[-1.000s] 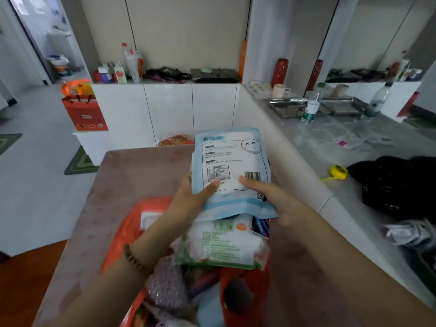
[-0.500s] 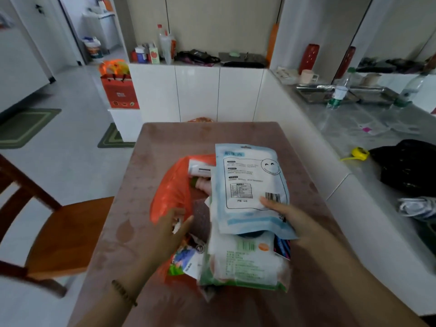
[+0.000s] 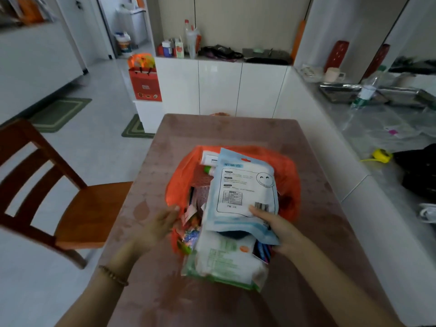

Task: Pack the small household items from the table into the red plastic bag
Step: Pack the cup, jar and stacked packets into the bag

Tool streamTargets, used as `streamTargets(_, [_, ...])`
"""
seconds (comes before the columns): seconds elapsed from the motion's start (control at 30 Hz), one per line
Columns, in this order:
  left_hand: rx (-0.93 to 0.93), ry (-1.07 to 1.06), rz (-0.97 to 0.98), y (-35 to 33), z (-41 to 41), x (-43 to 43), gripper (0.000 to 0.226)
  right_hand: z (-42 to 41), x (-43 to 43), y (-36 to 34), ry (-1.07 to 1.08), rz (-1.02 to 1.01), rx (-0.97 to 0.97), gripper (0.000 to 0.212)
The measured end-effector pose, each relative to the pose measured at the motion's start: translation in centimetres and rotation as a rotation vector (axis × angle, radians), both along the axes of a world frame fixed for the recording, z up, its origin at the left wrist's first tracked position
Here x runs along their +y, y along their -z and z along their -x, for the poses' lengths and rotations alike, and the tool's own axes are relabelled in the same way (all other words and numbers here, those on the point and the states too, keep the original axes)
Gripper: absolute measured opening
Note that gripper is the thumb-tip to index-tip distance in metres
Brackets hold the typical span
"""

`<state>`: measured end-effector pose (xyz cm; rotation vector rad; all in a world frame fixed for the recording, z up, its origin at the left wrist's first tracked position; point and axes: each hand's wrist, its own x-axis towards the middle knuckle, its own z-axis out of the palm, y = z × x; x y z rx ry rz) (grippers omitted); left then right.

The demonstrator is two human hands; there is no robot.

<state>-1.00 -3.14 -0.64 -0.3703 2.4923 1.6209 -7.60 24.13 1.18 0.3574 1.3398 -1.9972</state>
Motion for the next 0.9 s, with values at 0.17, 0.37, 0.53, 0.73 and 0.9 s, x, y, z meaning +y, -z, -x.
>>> streamTargets(0.17, [0.029,-0.219,-0.614,-2.8,0.9,0.0,0.032,1.1,-1.6,-0.6,0.17,-0.01,-0.037,0.036])
streamTargets(0.37, [0.072,-0.205,-0.901,-8.1,3.7,-0.1,0.034,2.0,-3.8,-1.5,0.301,0.004,-0.008,0.034])
streamTargets(0.53, [0.075,-0.151,-1.089,-12.2,6.3,-0.8,0.036,2.9,-5.5,-1.9,0.416,0.068,-0.045,0.037])
streamTargets(0.73, [0.086,-0.145,-1.18,-14.7,9.2,0.6,0.038,2.4,-9.5,-0.5,0.44,-0.127,0.065,0.048])
streamTargets(0.9, [0.078,-0.161,-1.257,-15.3,10.8,0.8,0.039,2.3,-7.0,-2.1,0.119,-0.377,0.291,0.031])
